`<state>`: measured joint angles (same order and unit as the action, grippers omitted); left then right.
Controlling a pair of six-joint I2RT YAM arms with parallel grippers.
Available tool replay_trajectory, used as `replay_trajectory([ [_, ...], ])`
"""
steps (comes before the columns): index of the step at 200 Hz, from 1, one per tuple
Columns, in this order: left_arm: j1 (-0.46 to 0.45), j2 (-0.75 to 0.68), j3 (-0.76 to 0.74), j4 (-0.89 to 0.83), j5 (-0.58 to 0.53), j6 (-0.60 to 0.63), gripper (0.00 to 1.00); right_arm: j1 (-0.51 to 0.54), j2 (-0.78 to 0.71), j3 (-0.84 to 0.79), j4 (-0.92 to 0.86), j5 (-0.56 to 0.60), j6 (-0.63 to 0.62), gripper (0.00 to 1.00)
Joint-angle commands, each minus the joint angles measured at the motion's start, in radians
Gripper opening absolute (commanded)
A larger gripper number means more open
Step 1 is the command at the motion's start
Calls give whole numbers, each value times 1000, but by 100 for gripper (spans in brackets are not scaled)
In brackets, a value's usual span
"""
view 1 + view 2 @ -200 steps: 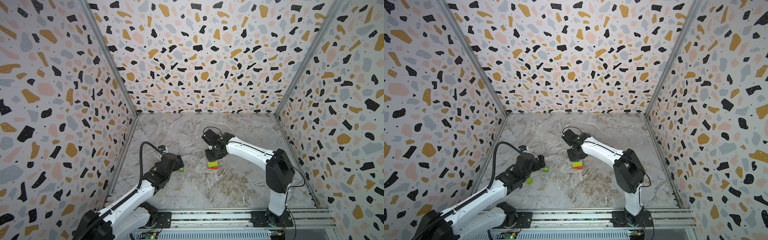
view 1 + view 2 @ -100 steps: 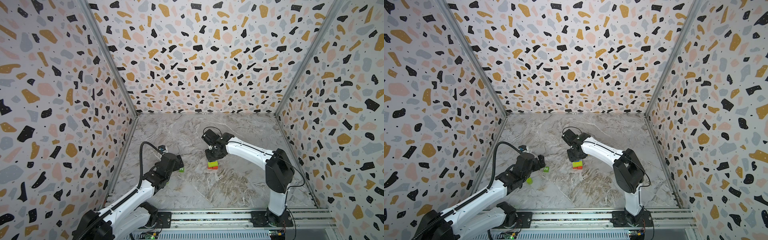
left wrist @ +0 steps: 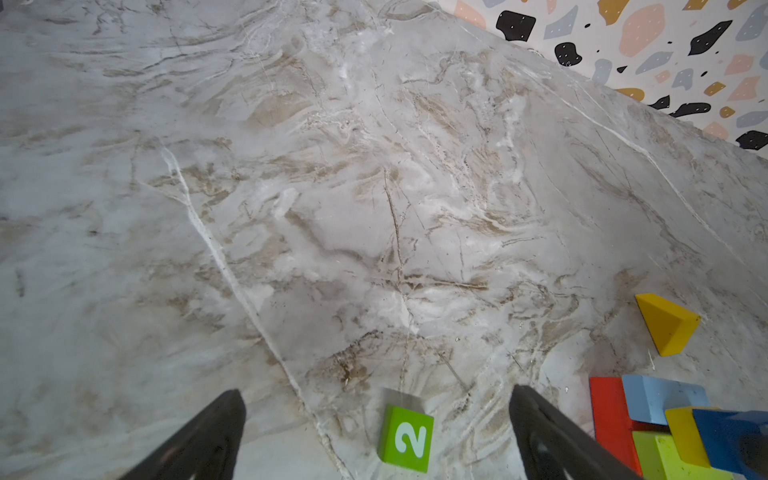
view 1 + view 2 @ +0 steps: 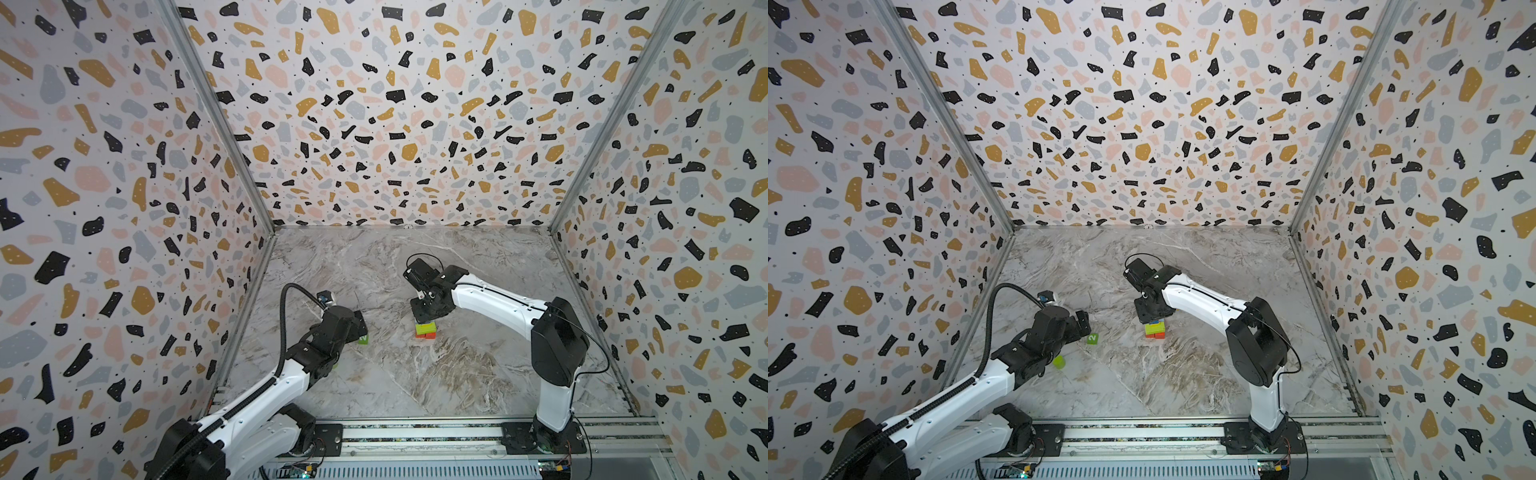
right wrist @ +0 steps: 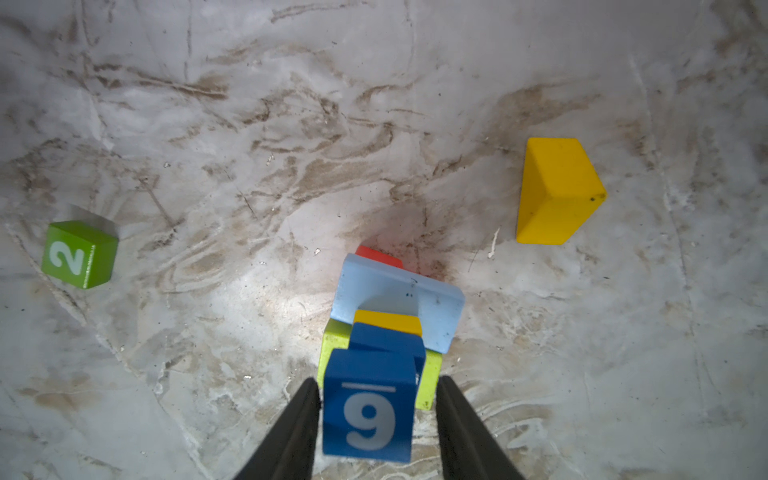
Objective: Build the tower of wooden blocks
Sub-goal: 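Open and raise the right gripper while the left gripper moves over the green 2 cube, then lower the left gripper over the green 2 cube and close on it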
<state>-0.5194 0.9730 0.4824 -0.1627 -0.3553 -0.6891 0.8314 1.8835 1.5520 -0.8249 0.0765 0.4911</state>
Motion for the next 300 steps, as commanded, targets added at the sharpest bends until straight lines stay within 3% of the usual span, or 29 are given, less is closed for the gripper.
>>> replay_trajectory([
  [1, -5, 3, 51, -28, 24, 36, 100, -8, -105, -19, 20, 12, -18, 49],
  [39, -5, 38, 166, -145, 95, 85, 99, -32, -259, -141, 156, -26, -66, 50],
  [61, -6, 67, 214, -198, 139, 104, 98, -70, -379, -255, 271, -103, -103, 53],
  [123, -19, 155, 325, -337, 129, 158, 90, -185, -648, -547, 531, -281, -155, 57],
  [178, -87, 244, 375, -417, 77, 174, 72, -311, -832, -804, 804, -486, -104, 60],
  [187, -88, 252, 374, -413, 86, 163, 67, -331, -853, -837, 841, -507, -91, 62],
  [235, -106, 322, 368, -387, 110, 148, 60, -437, -901, -940, 981, -635, -32, 80],
  [300, -106, 418, 341, -319, 167, 141, 59, -531, -947, -1042, 1076, -716, -3, 95],
])
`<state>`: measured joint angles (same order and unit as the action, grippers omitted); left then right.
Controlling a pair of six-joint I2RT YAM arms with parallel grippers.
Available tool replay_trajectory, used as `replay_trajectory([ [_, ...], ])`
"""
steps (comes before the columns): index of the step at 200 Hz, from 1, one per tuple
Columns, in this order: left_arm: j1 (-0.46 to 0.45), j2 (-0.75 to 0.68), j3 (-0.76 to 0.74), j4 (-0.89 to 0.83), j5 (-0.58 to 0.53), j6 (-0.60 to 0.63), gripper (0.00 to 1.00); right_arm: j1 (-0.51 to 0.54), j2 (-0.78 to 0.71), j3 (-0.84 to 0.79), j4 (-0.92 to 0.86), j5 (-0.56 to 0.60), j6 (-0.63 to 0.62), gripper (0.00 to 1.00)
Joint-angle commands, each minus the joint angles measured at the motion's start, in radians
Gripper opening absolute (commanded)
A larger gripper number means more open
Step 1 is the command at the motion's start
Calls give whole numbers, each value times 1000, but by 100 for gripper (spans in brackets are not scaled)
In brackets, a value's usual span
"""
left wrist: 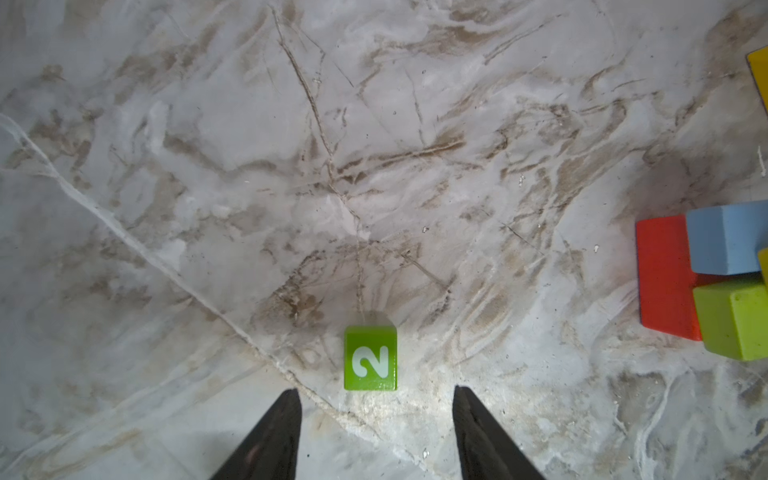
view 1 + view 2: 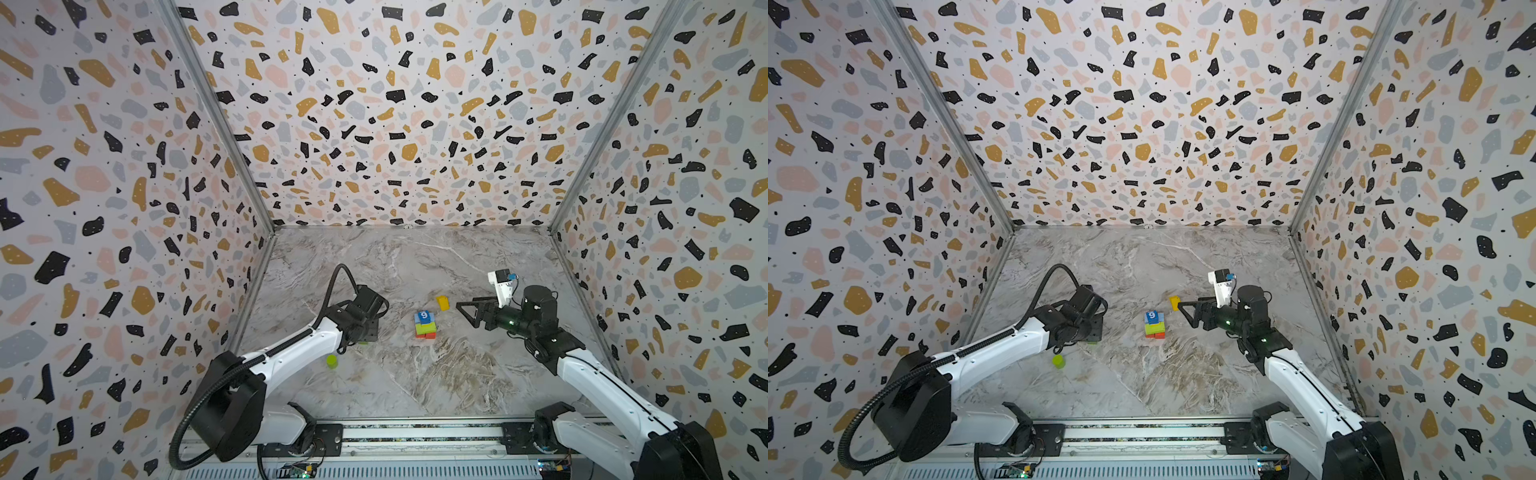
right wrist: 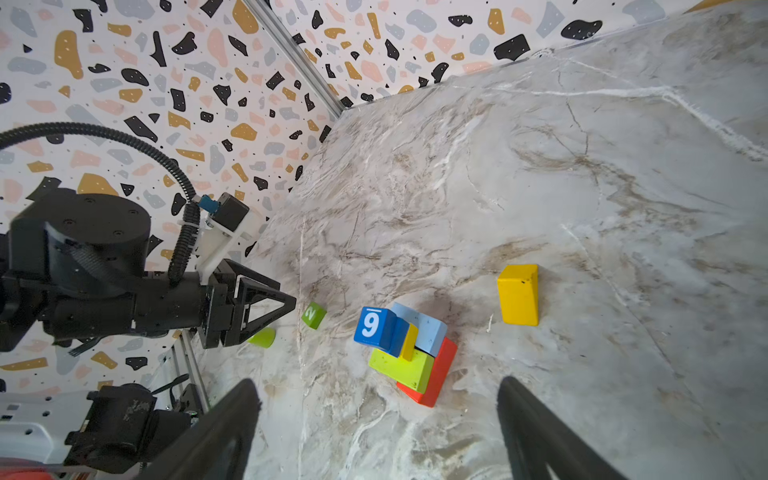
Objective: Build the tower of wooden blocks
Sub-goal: 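Lower the left gripper over the green 2 cube and close on it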
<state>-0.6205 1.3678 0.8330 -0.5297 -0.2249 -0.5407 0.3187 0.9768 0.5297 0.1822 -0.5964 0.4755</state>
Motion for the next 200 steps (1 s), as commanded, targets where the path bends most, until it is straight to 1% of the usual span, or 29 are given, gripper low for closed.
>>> replay_trajectory([
  [1, -5, 24, -9, 50, 38, -8, 59, -19, -41, -21, 69, -42, 12, 96],
  [11, -5, 36, -11, 60, 44, -6, 59, -26, -48, -30, 78, -43, 14, 97],
  [48, -4, 85, -17, 91, 45, 1, 53, -35, -49, -43, 83, -45, 12, 98],
  [106, 14, 133, -54, 157, 37, -14, 52, -35, -22, -46, 98, -65, 18, 99],
  [125, 29, 126, -73, 177, 36, -22, 52, -35, -20, -50, 104, -66, 20, 100],
  [147, 45, 104, -101, 196, 35, -28, 52, -35, -13, -58, 116, -71, 26, 99],
  [200, 52, 92, -135, 236, 51, -30, 51, -35, 10, -53, 114, -70, 29, 99],
])
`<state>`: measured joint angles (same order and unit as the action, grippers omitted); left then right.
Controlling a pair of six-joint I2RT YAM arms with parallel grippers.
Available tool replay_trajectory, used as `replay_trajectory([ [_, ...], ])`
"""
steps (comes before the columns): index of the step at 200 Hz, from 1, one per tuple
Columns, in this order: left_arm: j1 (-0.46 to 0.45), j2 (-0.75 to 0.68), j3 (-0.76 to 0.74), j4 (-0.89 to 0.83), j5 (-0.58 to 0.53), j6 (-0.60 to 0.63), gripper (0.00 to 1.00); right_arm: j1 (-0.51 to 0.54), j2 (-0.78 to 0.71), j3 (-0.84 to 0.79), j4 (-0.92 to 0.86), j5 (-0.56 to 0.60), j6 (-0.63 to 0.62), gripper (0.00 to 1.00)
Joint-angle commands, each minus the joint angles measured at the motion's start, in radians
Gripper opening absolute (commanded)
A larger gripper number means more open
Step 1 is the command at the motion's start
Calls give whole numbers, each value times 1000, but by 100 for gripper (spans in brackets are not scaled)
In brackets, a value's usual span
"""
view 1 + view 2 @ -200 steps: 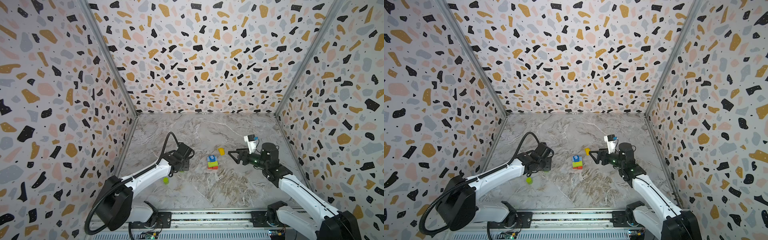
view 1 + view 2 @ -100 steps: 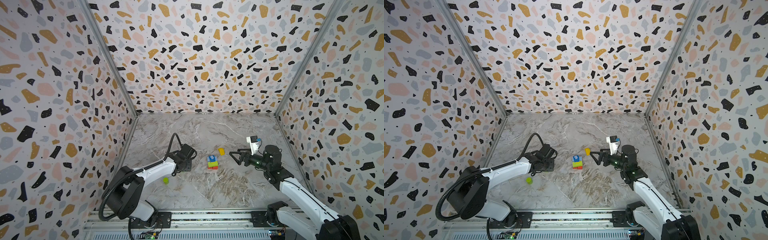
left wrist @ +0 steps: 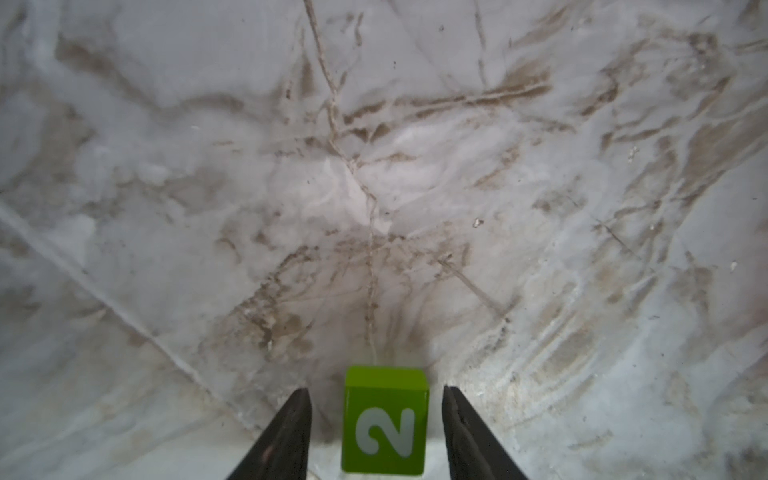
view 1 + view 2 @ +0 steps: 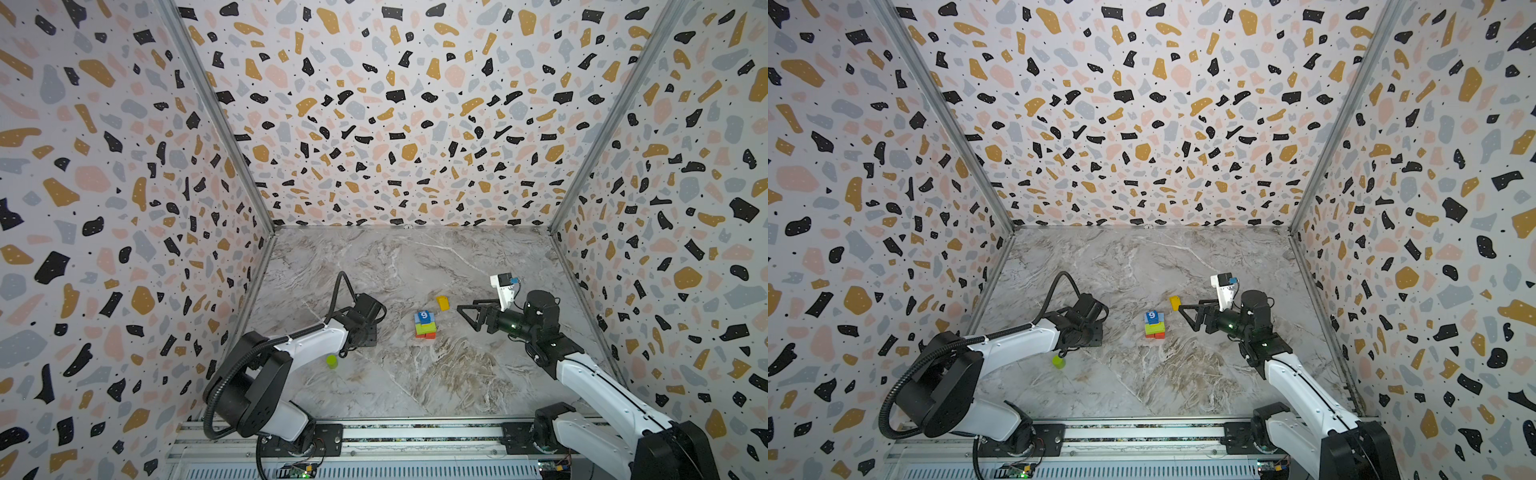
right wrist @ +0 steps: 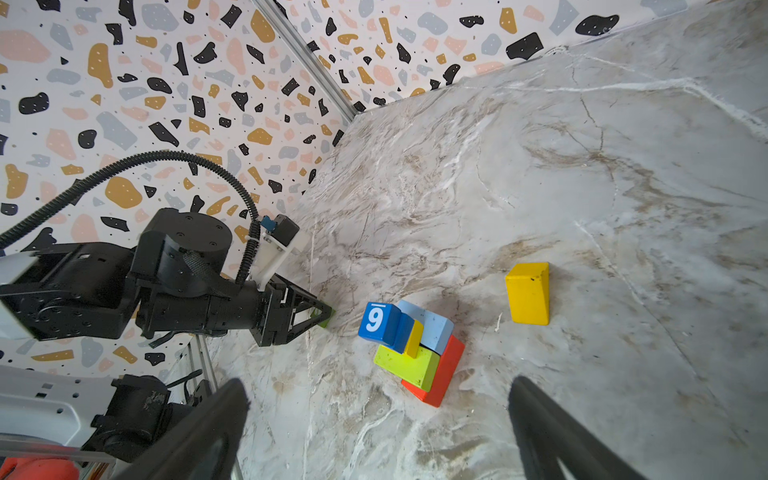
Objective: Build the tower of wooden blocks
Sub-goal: 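Lower the left gripper over the green 2 cube and close on it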
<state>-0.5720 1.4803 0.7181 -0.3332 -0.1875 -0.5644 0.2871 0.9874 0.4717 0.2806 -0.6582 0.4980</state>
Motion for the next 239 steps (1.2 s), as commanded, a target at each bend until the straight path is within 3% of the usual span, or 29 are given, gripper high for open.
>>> replay_trajectory([
  [1, 4, -21, -20, 40, 13, -6, 51, -3, -1, 6, 15, -8, 6, 99],
  [146, 15, 6, -25, 63, 18, -9, 38, -3, -4, 8, -12, 9, -7, 99],
  [207, 15, 27, -29, 74, 24, -20, 39, -3, -10, 4, -15, 9, -10, 99],
  [239, 15, 29, -19, 63, 22, -20, 33, -4, -14, -1, -13, 10, -10, 99],
])
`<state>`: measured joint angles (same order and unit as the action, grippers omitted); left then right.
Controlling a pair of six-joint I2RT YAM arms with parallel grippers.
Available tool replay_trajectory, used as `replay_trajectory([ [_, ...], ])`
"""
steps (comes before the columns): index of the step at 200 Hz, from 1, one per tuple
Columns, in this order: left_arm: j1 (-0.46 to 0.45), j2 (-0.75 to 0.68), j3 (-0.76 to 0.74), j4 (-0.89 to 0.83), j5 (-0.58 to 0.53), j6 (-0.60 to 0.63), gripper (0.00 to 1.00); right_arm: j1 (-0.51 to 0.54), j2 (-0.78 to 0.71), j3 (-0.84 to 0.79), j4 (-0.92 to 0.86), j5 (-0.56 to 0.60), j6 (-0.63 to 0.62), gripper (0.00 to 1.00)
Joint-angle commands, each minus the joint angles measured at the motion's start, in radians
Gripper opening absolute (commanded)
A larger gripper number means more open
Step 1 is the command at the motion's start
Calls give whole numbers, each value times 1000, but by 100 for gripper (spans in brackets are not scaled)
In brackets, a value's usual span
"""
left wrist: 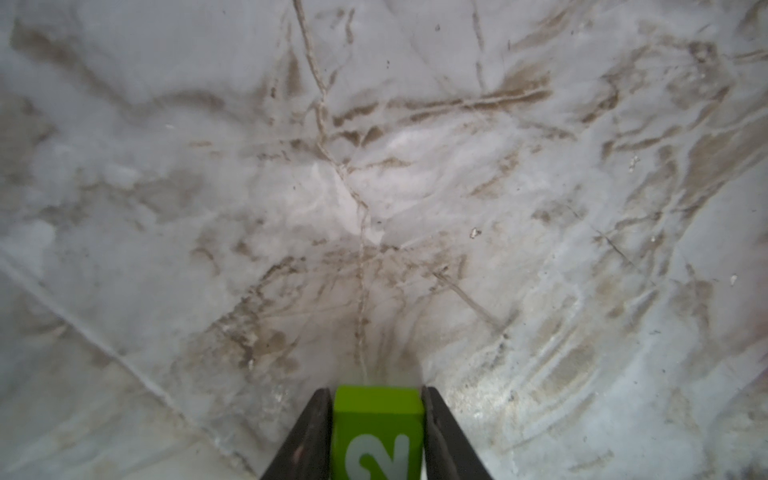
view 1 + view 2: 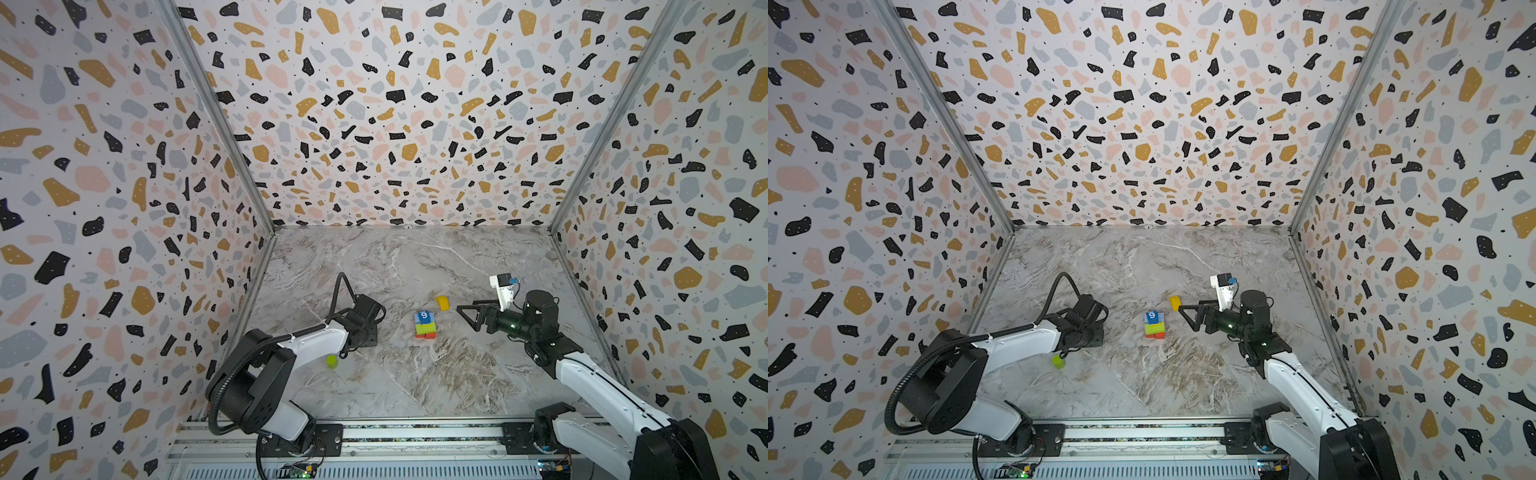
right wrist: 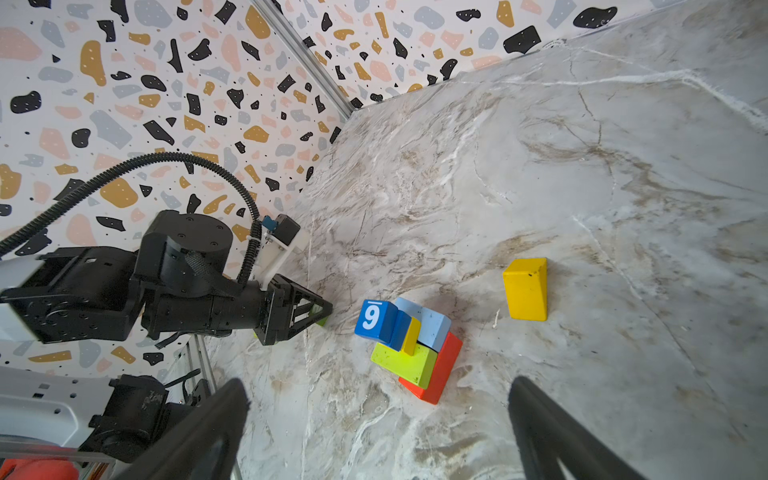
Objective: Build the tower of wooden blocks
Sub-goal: 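Lower the left gripper over the green 2 cube and close on it, then lift and carry the green 2 cube with the left gripper above the stack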
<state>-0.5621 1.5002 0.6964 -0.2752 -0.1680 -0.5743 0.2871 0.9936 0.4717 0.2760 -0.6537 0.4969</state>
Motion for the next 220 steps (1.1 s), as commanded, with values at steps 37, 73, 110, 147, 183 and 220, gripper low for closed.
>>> replay_trajectory([
  [37, 5, -12, 13, -20, 5, -6, 30, -3, -20, -8, -4, 6, -8, 99],
  [73, 5, -65, 46, -85, -4, 6, 30, -3, -8, -14, 14, 1, 2, 99],
  [110, 0, -128, 112, -187, -16, 31, 30, -3, 6, -15, 25, -4, 11, 99],
  [147, -23, -184, 185, -268, -29, 43, 30, -5, 23, 5, 14, -17, 22, 99],
  [183, -61, -195, 281, -346, -60, 60, 30, -9, 25, 7, 14, -4, 36, 99],
  [220, -95, -188, 392, -411, -81, 77, 30, -27, 36, 11, 6, -16, 63, 99],
])
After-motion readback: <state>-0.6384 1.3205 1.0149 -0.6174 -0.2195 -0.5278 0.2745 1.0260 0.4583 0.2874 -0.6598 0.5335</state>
